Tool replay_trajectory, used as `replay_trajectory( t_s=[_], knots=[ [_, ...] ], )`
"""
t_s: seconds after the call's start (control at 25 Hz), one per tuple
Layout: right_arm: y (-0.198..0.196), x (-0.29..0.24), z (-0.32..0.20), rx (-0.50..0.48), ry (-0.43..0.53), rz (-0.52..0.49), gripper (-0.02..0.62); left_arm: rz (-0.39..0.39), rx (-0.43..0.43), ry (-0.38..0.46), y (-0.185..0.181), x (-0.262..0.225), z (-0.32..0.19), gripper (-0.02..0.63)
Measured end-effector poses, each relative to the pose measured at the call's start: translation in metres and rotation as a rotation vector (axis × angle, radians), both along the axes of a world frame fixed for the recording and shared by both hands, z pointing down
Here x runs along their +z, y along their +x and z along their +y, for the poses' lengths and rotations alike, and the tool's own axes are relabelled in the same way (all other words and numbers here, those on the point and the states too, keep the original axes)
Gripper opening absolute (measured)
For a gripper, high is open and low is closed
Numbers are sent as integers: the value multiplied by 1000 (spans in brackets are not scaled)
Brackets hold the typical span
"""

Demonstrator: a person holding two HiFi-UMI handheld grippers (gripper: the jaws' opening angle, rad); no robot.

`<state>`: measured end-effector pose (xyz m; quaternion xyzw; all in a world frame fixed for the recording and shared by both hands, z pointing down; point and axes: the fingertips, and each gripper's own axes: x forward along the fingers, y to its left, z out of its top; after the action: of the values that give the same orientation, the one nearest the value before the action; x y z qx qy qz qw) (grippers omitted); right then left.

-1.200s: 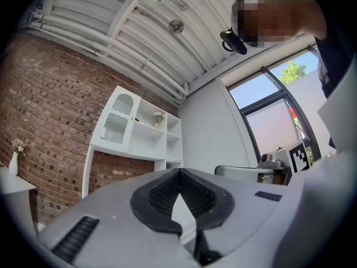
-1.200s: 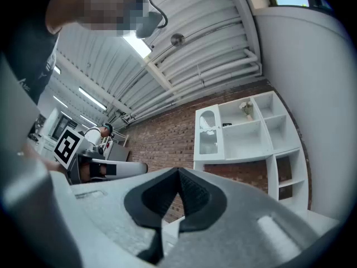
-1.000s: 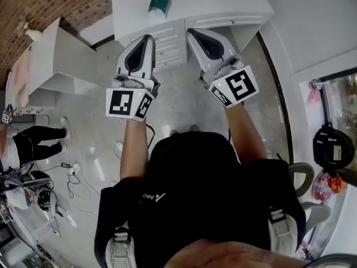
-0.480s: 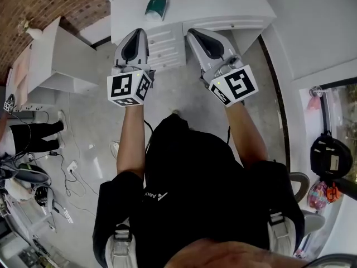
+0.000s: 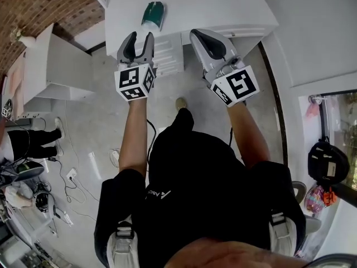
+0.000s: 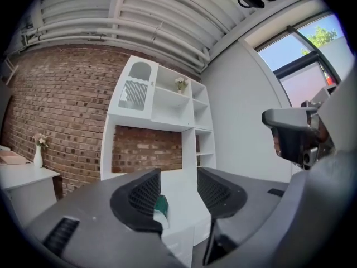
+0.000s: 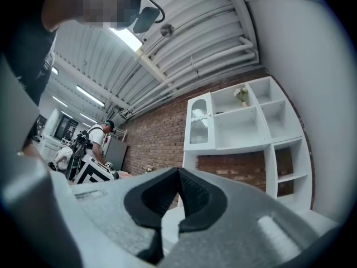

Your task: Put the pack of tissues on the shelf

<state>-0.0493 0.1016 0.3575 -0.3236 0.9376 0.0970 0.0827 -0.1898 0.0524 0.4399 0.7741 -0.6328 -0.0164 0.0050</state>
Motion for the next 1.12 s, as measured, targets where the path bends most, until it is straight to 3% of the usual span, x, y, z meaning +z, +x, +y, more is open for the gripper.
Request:
replay_trajectory(
  t_s=[0.28, 0.72, 0.92, 1.12],
  knots=[
    [-26, 9, -81, 4, -23, 28, 1, -43, 4, -131, -18, 52, -86, 326],
    [-65, 33, -195, 10, -53, 69, 2, -120, 6, -401, -46, 158, -200, 470],
    [-66, 41, -220, 29, -75, 80, 2, -116, 20, -533, -51, 198, -226, 499],
    [-64, 48, -240, 48, -74, 92, 2, -121, 37, -605, -54, 227, -245, 499]
  ],
)
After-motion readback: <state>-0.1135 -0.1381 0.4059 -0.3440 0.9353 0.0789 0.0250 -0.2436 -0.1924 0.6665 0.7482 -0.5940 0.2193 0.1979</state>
